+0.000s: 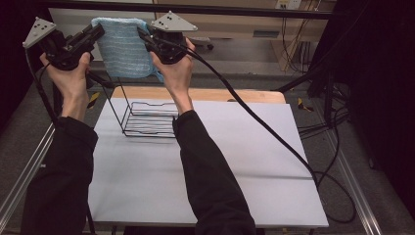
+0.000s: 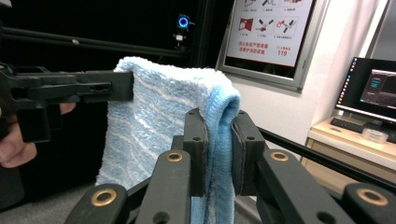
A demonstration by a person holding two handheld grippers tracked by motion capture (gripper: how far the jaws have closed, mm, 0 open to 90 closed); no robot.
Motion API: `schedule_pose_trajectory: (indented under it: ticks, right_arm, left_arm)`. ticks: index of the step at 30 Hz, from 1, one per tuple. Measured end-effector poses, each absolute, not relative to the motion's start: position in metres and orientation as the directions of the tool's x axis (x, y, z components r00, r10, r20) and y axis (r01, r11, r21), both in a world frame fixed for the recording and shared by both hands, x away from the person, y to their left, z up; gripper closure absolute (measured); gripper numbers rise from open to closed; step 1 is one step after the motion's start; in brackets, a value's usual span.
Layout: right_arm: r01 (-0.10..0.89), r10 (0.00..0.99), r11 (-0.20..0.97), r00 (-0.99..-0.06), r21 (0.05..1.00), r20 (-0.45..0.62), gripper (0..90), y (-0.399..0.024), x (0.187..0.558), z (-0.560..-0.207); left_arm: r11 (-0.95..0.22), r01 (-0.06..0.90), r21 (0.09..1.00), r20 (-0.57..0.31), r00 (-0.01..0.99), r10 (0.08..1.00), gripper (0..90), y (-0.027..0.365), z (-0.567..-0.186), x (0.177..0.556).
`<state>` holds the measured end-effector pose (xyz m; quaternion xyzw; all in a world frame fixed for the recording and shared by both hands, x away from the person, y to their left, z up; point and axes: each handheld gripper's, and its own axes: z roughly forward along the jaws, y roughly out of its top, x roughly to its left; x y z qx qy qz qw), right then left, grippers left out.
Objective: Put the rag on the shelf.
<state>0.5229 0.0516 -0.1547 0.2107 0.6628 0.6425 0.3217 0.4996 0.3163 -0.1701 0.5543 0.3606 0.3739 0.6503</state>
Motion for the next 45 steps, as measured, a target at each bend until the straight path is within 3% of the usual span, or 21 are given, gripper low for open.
schedule_pose_trajectory:
  ticks: [19, 45]
  right_arm:
    - [-0.067, 0.679, 0.098, -0.725, 0.993, -0.116, 78.9, 0.042, 0.531, -0.188]
    - [0.014, 0.635, 0.149, -0.768, 0.989, -0.085, 78.2, 0.037, 0.502, -0.219]
  left_arm:
    - [0.071, -0.031, 0.997, -0.047, 0.493, 0.869, 79.8, 0.313, -0.205, 0.505]
    - [0.036, 0.032, 0.999, -0.048, 0.584, 0.81, 79.3, 0.327, -0.236, 0.476]
